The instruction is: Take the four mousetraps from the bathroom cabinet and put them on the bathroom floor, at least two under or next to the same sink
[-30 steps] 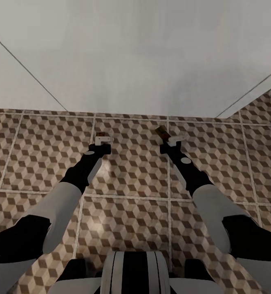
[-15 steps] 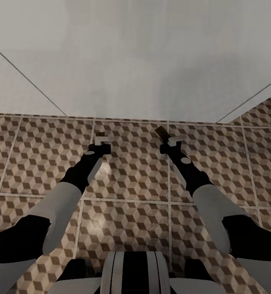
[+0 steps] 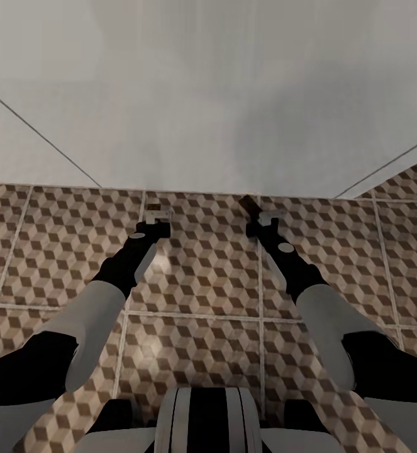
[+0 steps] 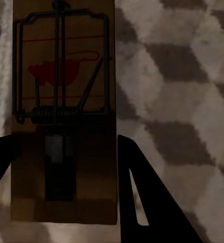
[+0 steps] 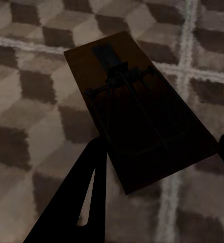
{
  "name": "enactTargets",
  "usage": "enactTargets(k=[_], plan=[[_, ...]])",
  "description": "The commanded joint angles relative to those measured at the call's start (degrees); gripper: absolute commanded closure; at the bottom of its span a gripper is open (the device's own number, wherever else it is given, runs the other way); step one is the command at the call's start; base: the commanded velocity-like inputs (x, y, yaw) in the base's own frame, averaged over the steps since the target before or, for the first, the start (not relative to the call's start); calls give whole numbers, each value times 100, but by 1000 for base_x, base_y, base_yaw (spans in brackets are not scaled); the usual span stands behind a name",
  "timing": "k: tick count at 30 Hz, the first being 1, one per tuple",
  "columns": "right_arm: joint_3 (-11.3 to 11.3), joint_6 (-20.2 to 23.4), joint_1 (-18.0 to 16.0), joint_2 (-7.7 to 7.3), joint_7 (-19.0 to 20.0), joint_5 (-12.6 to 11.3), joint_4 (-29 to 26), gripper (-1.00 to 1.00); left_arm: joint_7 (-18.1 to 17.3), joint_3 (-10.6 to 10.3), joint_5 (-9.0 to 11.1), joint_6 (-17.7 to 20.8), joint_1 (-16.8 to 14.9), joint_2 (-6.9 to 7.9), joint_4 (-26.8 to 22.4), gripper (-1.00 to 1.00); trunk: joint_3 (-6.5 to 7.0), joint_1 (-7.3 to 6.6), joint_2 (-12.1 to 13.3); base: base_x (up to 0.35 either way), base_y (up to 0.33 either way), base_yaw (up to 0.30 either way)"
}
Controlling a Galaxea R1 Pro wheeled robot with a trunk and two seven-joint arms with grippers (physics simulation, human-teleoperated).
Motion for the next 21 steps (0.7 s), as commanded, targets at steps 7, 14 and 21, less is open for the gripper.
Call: enactTargets(k=[7, 14, 21], plan=[[-12, 11, -2, 7, 33, 31, 297, 100, 45, -35, 38, 30, -2, 5, -13, 100, -3, 0, -1, 18, 0, 0], [-12, 18, -2, 37, 31, 31, 606, 100, 41, -35, 38, 30, -3, 3, -23, 100, -3, 0, -1, 1, 0, 0], [-20, 28, -2, 60, 6, 31, 805, 100, 48, -35, 38, 36, -3, -3, -123, 100, -3, 0, -1, 0, 0, 0]])
